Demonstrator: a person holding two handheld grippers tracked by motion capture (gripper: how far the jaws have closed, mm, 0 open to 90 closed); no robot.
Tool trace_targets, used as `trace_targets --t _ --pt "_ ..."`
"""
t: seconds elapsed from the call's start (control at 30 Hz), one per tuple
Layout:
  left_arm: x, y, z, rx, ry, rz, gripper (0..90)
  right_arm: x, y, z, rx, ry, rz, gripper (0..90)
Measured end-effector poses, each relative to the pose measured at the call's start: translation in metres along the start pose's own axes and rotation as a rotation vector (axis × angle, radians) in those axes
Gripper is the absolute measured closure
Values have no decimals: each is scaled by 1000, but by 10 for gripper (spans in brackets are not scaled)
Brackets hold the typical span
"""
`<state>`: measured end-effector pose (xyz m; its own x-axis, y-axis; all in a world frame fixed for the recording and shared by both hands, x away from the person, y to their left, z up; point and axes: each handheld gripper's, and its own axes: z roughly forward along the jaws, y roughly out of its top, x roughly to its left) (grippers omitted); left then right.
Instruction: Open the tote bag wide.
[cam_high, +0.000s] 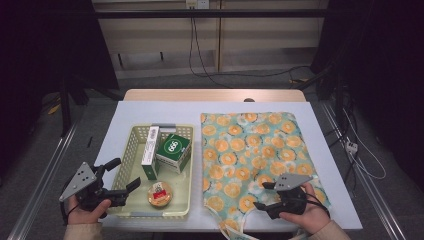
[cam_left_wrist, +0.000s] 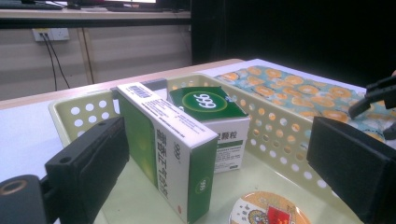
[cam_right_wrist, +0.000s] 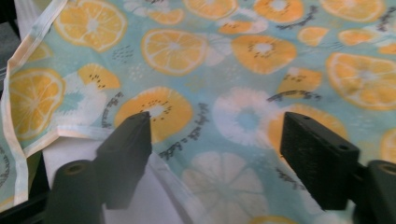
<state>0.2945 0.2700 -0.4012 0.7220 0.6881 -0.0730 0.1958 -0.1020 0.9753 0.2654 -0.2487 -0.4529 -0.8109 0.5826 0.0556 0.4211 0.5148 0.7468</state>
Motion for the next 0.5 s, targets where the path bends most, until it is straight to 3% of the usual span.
trace_targets --t 0.17,0.3,0.43,0.5 --pt "0 0 -1 -6 1 -2 54 6 -3 5 19 15 -44 328" --pt "-1 0 0 -2 1 0 54 6 -3 4 15 22 -50 388" --pt "-1 0 0 -4 -1 -1 54 6 -3 4 6 23 -43 534" --pt "-2 0 0 -2 -1 0 54 4 -2 5 2 38 -46 657"
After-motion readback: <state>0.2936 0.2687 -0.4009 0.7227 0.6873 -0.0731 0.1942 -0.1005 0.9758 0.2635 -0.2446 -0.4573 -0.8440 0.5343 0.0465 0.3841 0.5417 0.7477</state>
